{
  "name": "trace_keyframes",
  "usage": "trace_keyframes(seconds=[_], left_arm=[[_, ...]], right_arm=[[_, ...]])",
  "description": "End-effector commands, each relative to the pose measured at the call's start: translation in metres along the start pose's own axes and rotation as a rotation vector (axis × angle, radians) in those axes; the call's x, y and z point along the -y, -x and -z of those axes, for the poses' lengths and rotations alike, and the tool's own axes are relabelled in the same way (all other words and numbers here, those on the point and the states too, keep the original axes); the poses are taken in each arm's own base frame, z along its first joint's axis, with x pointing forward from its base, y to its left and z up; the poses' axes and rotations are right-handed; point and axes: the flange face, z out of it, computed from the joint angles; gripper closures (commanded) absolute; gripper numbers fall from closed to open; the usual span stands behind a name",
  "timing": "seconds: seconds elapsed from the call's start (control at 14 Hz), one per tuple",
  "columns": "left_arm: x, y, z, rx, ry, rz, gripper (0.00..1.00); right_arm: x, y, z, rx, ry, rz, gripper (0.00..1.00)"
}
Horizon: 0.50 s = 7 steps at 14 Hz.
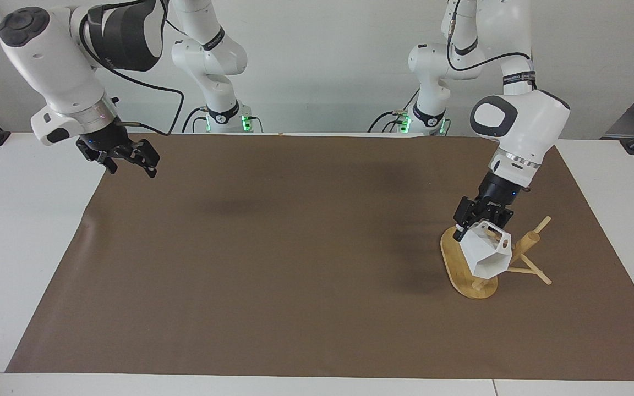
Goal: Hang cup on rack
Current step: 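Lower the cup handle onto a rack peg with the left gripper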
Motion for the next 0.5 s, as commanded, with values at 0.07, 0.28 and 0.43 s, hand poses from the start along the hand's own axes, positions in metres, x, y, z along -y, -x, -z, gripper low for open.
trace_keyframes(seconds=[0.07, 0.28, 0.43], left_arm=[[0.0032, -0.0038, -0.0027, 0.017, -0.011, 0.056, 1.00], [0.0048, -0.0051, -0.0048, 0.030, -0.012, 0.081, 1.00], [0.0052, -0.0116, -0.0065, 0.050, -0.030, 0.056, 1.00]], right_arm=[[-0.0032, 0.0061, -0.0006, -0.013, 0.019, 0.025, 0.00], [-0.0110, 0.0071, -0.0025, -0.008, 0.008, 0.012, 0.00], [-0.0109, 0.0077, 0.0001, -0.014, 0.006, 0.007, 0.00]])
